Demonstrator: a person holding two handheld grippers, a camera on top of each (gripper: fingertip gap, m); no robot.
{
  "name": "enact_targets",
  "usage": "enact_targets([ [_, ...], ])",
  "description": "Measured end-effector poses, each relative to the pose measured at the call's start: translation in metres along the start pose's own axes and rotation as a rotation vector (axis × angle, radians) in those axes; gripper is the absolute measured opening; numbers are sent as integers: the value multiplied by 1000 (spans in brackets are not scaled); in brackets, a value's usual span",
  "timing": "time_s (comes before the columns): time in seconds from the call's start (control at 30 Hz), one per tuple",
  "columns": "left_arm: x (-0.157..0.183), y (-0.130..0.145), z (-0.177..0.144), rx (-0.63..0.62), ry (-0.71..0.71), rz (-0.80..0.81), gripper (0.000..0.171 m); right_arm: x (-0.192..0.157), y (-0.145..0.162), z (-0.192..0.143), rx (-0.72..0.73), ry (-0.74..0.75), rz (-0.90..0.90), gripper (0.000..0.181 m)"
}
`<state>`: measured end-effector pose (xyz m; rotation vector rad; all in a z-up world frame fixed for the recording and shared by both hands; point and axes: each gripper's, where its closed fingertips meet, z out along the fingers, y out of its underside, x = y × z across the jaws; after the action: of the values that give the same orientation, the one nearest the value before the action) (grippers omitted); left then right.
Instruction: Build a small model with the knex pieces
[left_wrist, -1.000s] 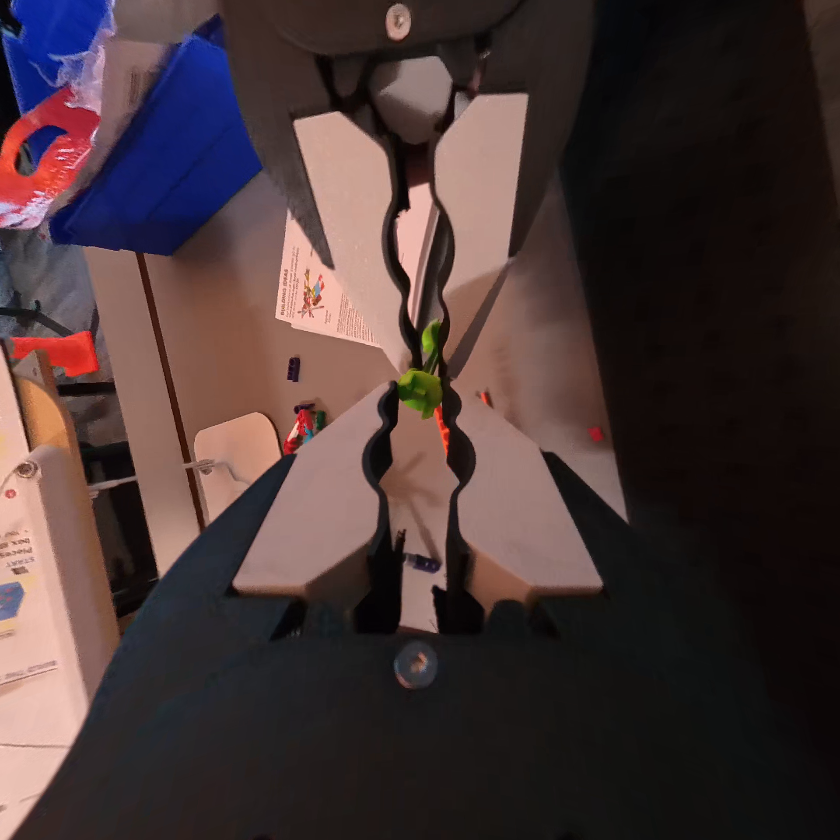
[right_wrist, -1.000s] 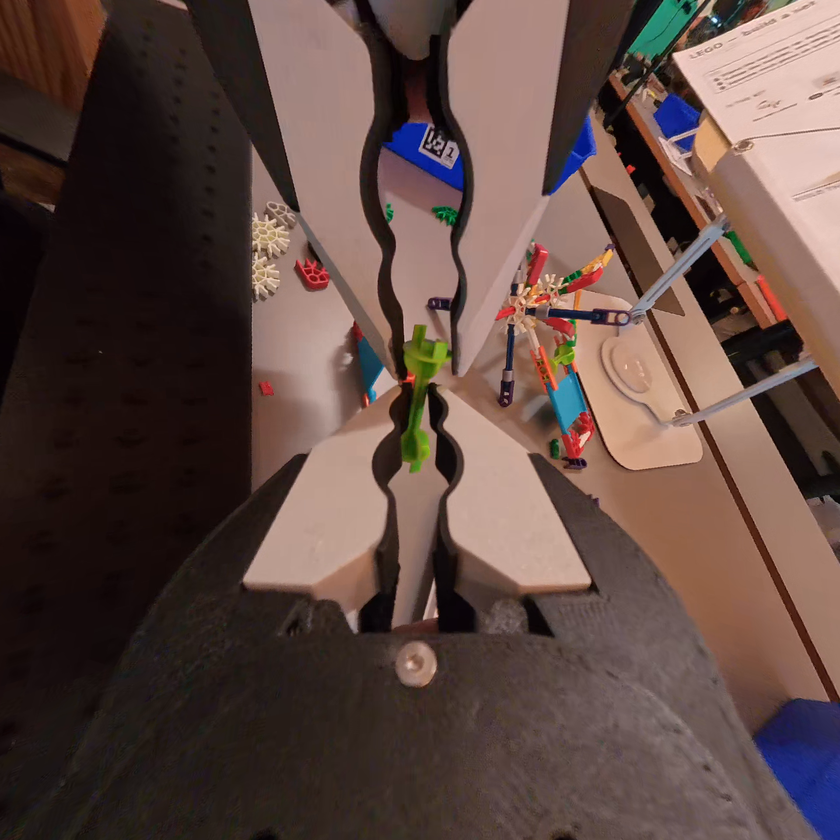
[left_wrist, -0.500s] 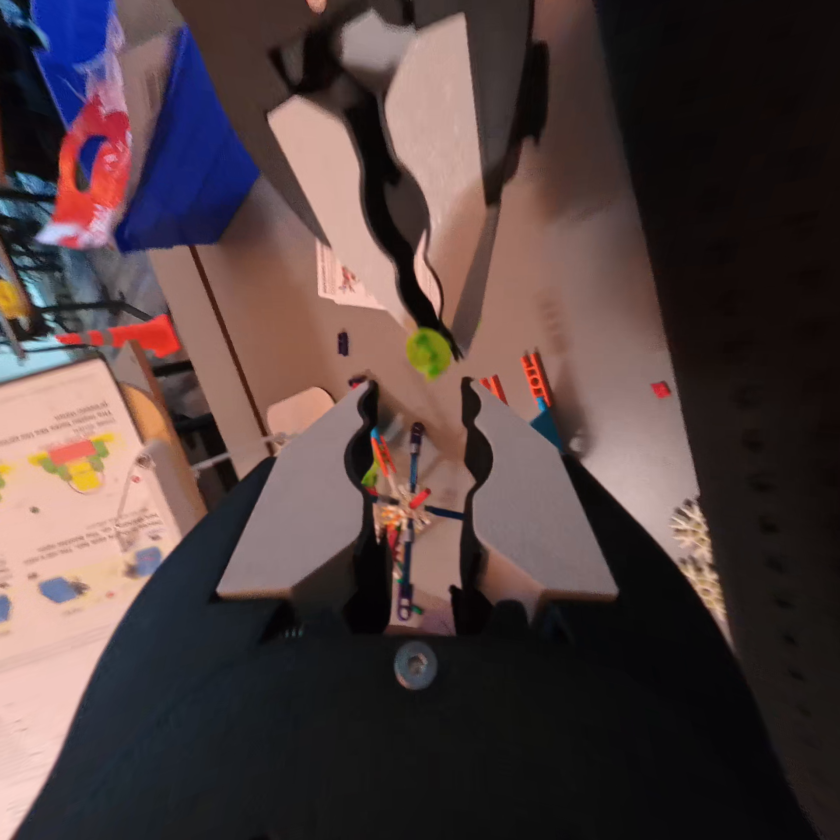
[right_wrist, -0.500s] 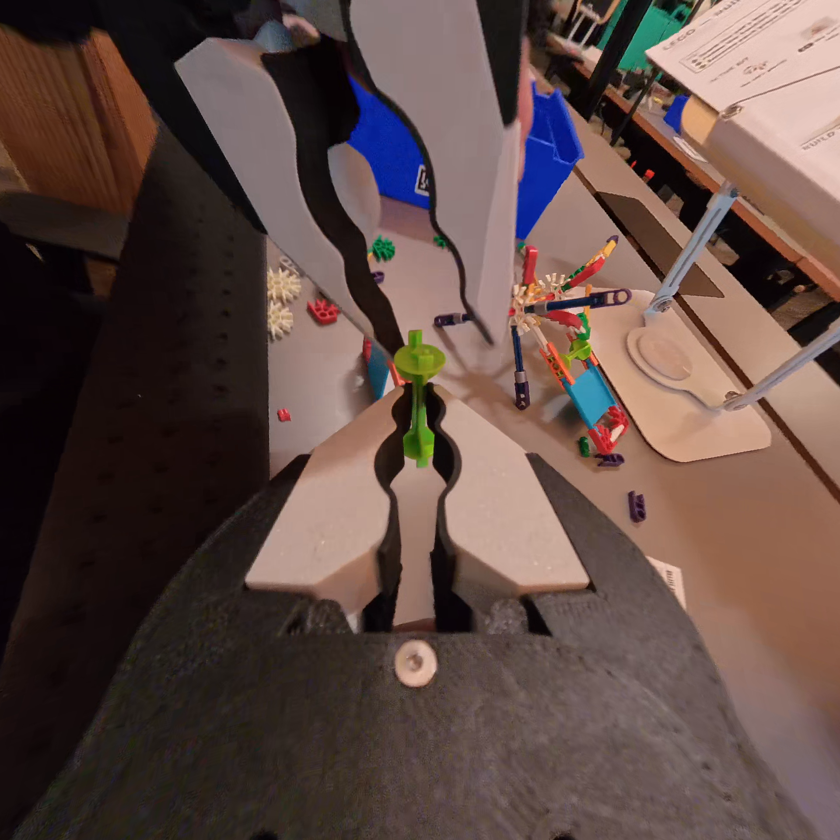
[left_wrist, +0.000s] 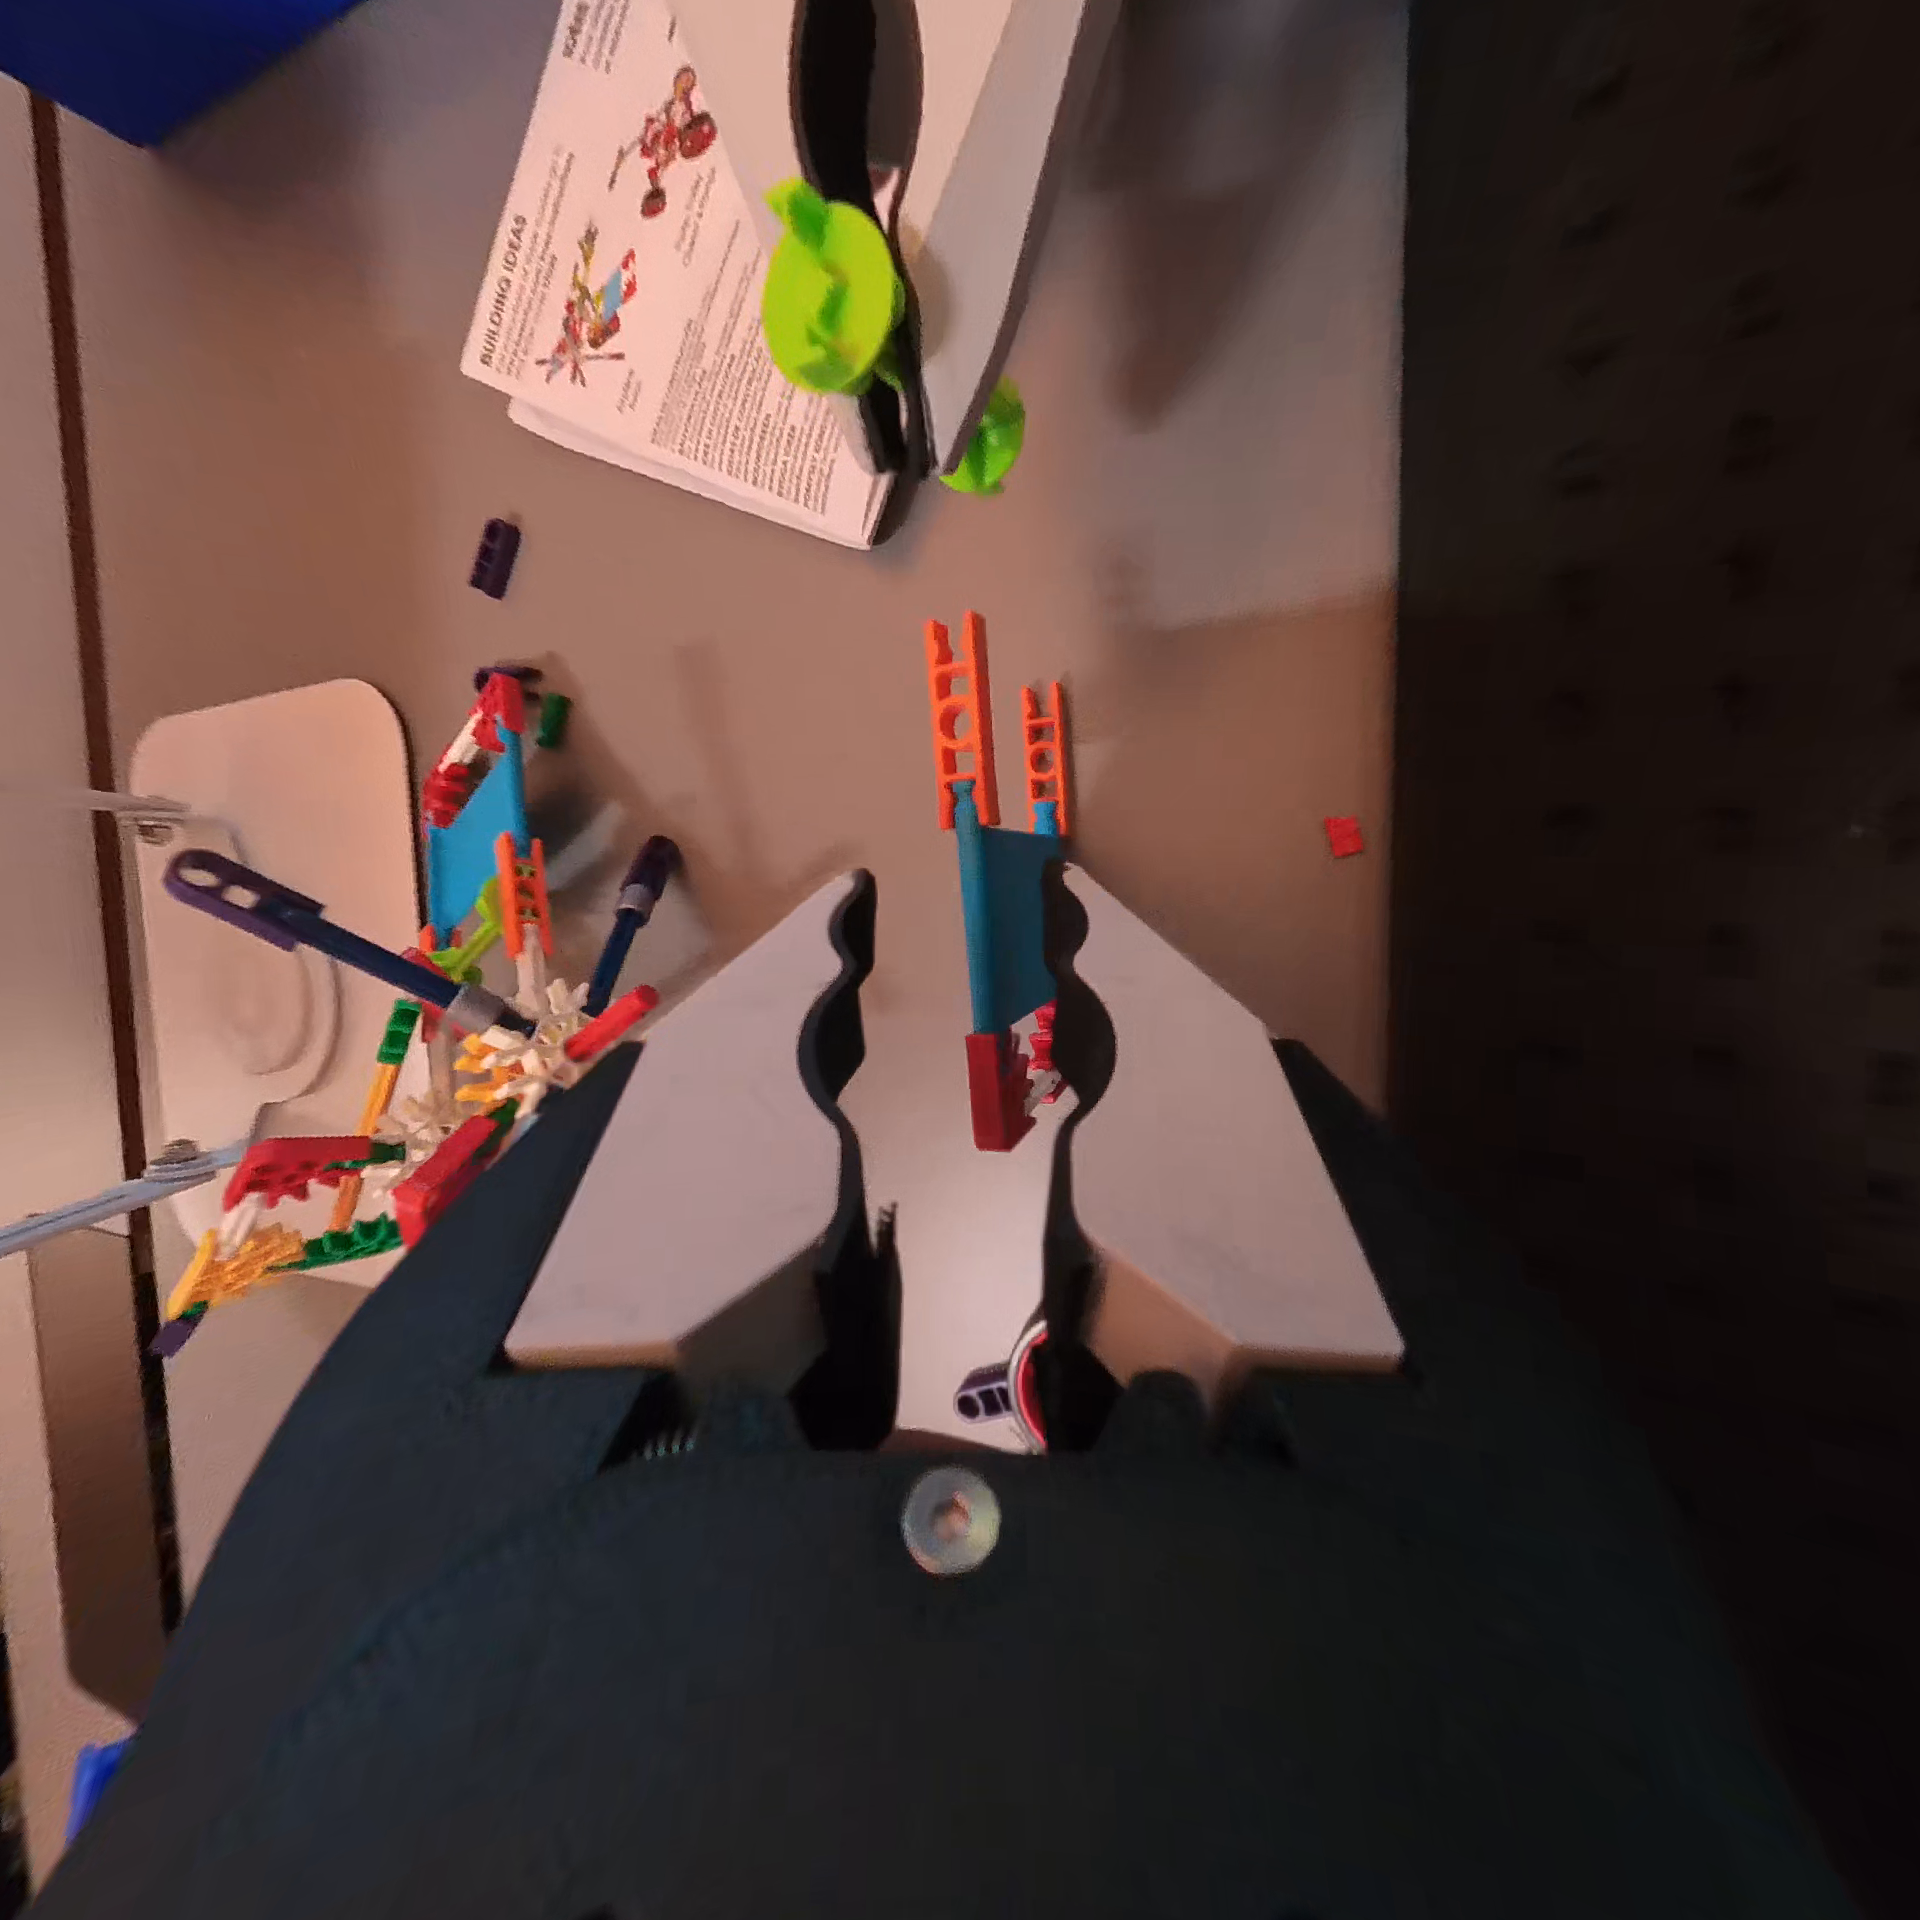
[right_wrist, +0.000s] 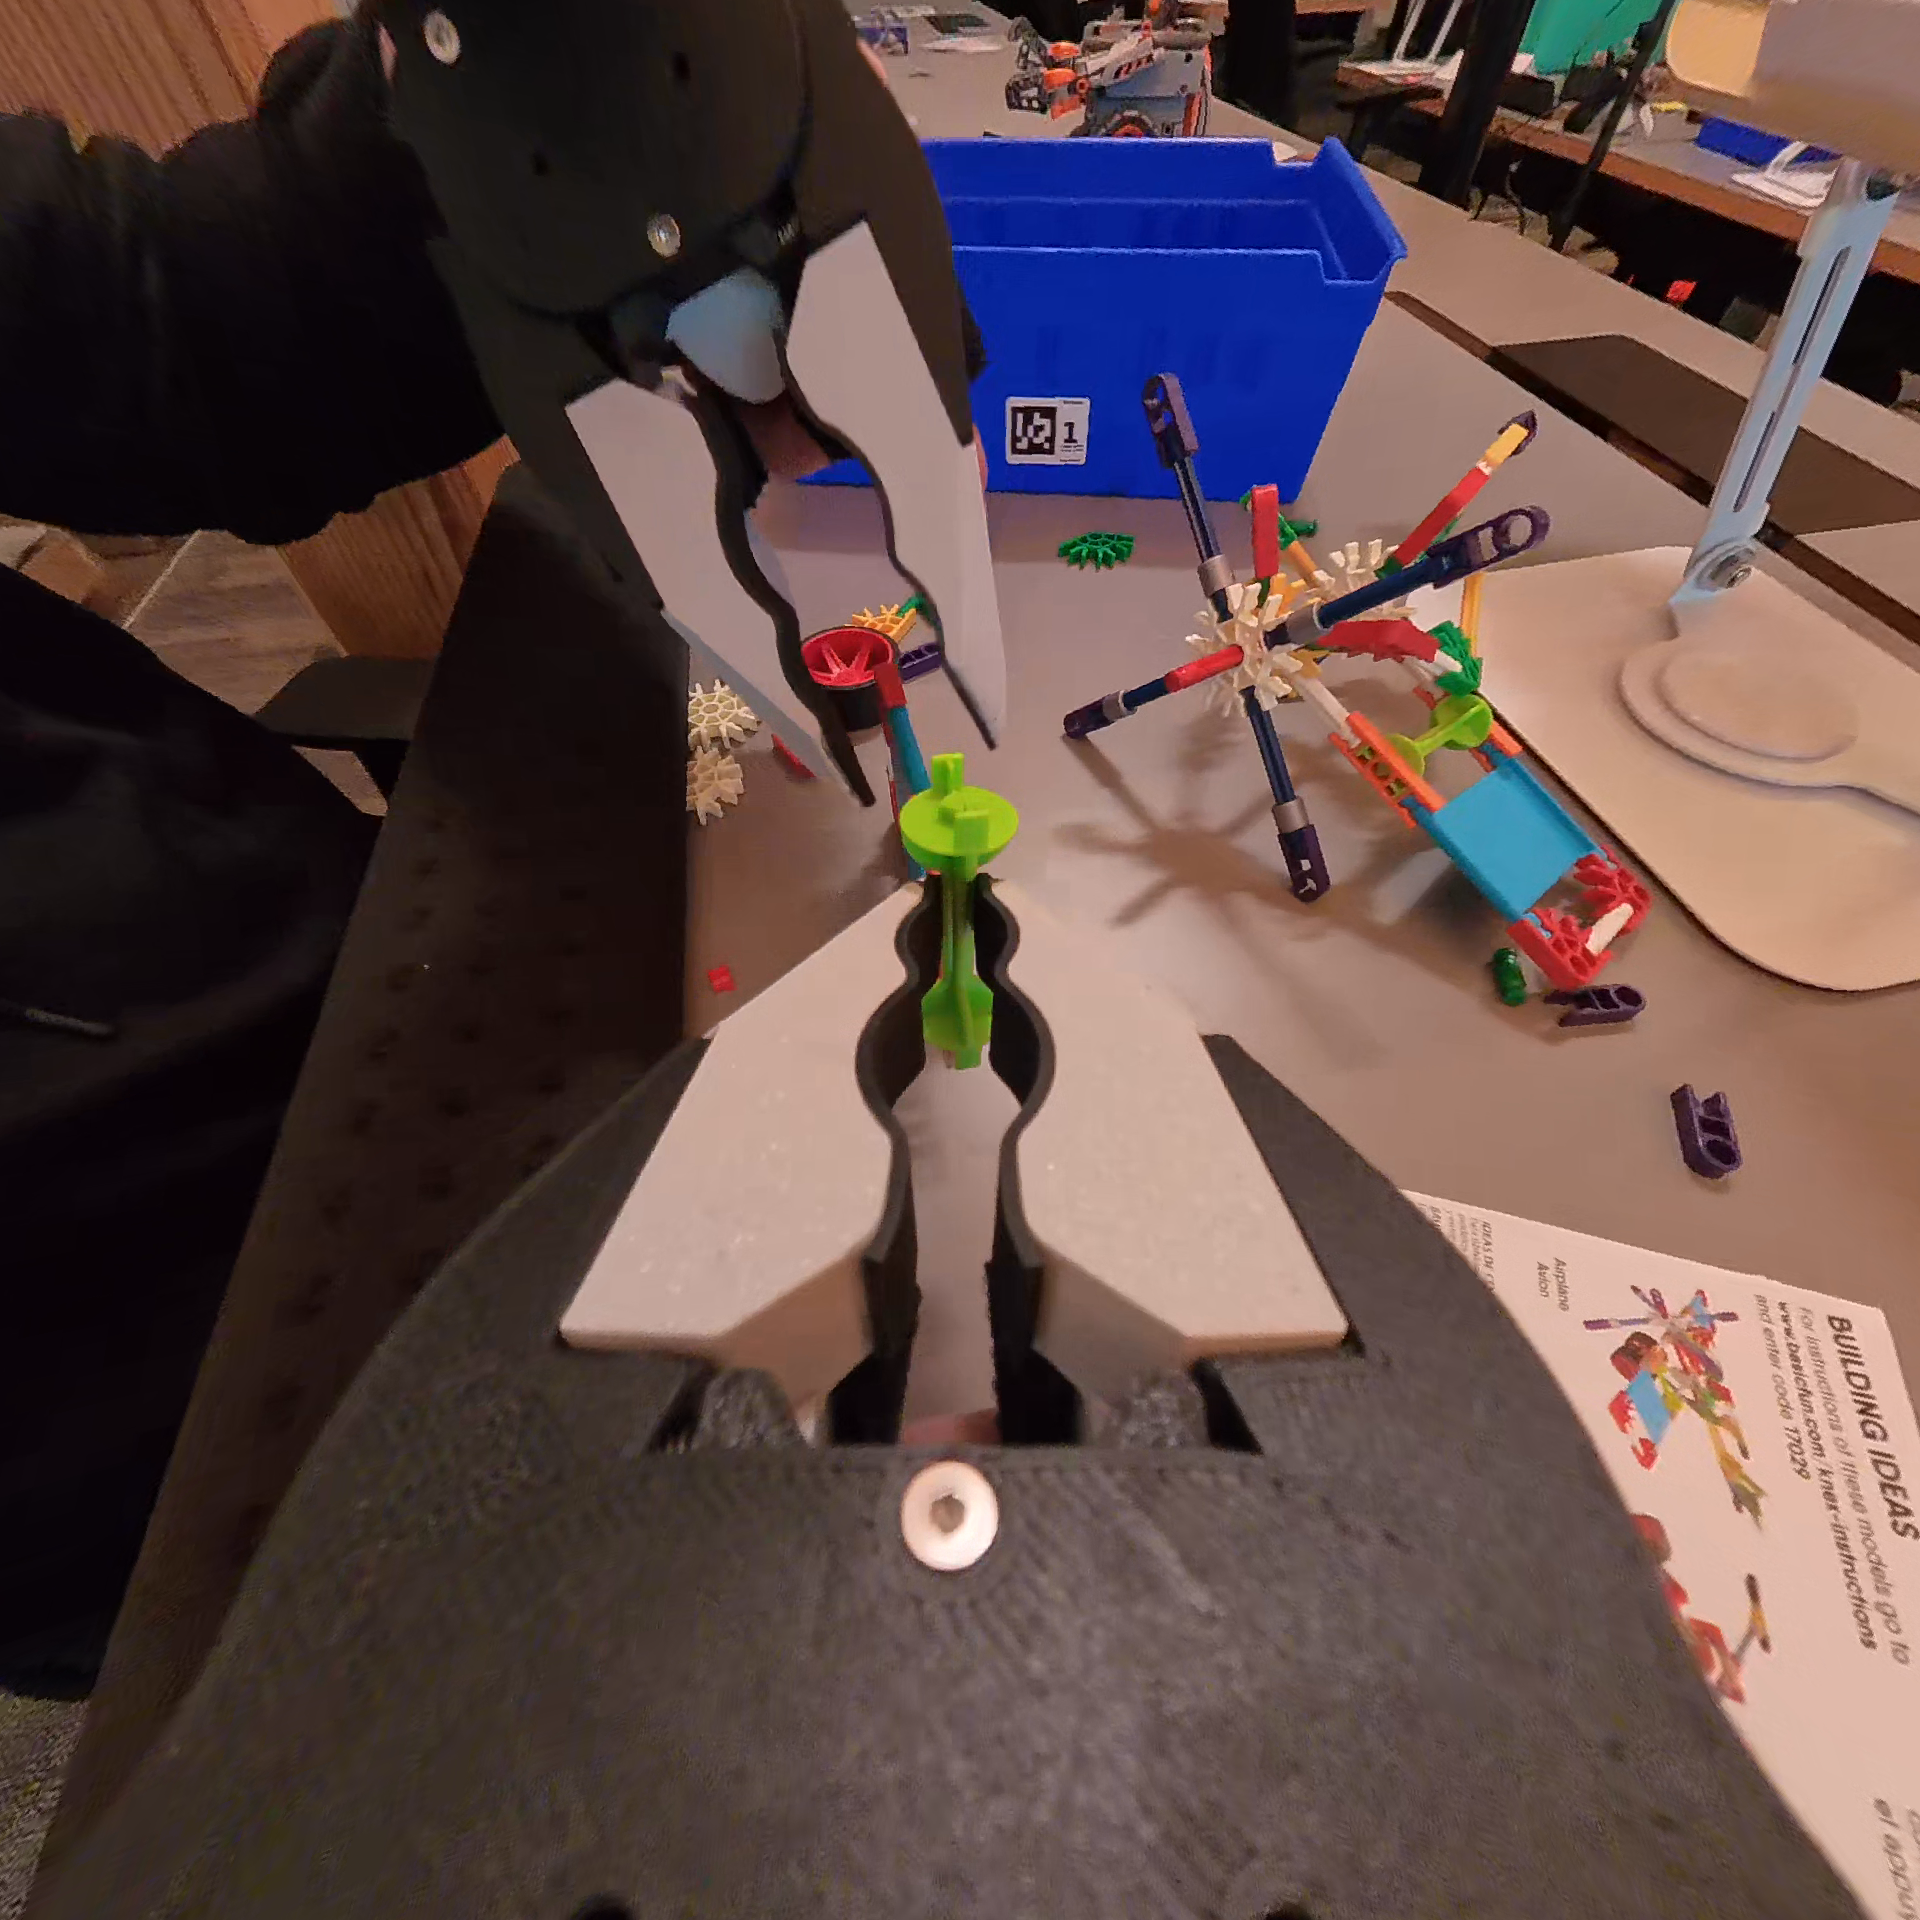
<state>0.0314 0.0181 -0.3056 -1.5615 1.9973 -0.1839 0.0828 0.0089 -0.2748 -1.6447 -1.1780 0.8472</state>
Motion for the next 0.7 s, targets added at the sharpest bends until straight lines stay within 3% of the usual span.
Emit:
enact_targets([
  [0.1, -1, 5, 8, 4, 3, -11, 14, 2, 2, 2, -4, -1, 11, 2],
  [0.27, -6, 2, 7, 61, 8, -41, 3, 1, 3, 5, -10, -8, 10, 3],
  [0.53, -18, -4, -13, 152, 51, -109, 1, 2, 6, 11, -36, -18, 10, 3],
  [0.7, -17, -15, -26, 213, 140, -120, 1, 1, 7, 22, -115, 36, -104, 3],
])
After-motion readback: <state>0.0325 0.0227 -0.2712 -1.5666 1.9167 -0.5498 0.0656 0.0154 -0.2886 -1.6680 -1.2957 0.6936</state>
